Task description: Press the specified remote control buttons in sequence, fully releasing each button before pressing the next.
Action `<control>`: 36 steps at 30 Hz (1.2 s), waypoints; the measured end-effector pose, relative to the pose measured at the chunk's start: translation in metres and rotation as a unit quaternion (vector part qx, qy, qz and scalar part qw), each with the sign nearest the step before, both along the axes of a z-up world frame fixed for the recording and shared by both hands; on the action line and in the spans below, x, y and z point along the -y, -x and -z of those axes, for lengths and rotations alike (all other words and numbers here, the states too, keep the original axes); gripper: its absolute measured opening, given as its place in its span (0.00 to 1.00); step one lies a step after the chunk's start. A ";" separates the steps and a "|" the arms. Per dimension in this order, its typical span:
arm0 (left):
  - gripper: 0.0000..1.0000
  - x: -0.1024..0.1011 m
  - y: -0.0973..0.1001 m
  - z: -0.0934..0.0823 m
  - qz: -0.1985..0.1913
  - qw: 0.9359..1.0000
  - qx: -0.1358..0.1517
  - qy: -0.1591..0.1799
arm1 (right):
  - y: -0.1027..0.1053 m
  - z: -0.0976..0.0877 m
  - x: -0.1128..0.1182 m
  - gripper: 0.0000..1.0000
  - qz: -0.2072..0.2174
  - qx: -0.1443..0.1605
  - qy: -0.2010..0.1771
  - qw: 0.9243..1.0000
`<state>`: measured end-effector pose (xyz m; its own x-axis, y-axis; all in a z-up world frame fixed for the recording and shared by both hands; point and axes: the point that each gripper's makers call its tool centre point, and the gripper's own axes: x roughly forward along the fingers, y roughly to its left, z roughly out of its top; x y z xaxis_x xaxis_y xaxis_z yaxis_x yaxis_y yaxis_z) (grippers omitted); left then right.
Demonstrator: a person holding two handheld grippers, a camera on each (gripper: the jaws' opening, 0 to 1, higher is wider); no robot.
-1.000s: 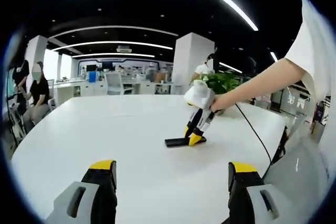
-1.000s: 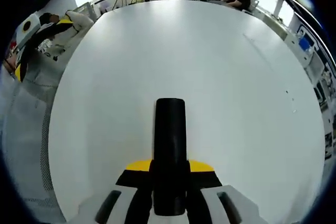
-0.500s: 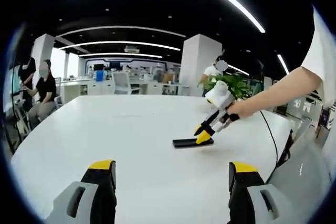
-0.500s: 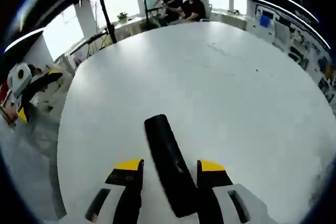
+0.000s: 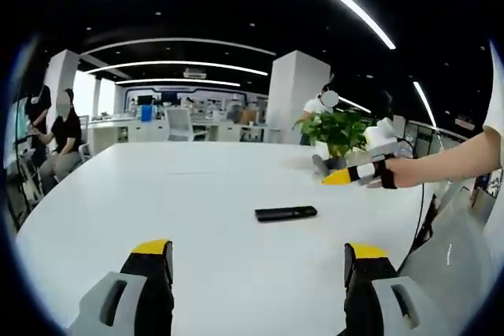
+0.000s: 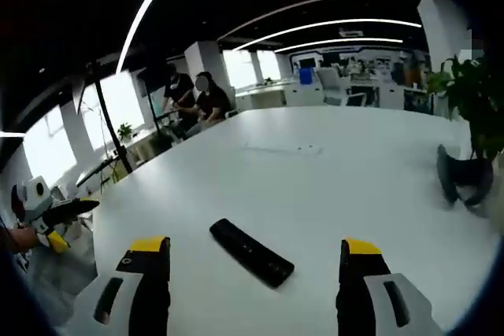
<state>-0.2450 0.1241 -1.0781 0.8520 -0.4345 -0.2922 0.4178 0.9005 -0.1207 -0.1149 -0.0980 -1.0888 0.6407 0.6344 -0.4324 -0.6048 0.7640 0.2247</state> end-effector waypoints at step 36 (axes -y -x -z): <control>0.93 0.001 0.001 -0.004 -0.003 1.000 0.003 0.006 | 0.117 -0.028 0.053 0.99 0.117 0.112 0.067 0.985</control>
<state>-0.2456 0.1228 -1.0738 0.8559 -0.4333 -0.2821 0.4138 0.9012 -0.1289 -0.2323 -0.1505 -1.0611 0.8512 0.4050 -0.3338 -0.4315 0.9021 -0.0058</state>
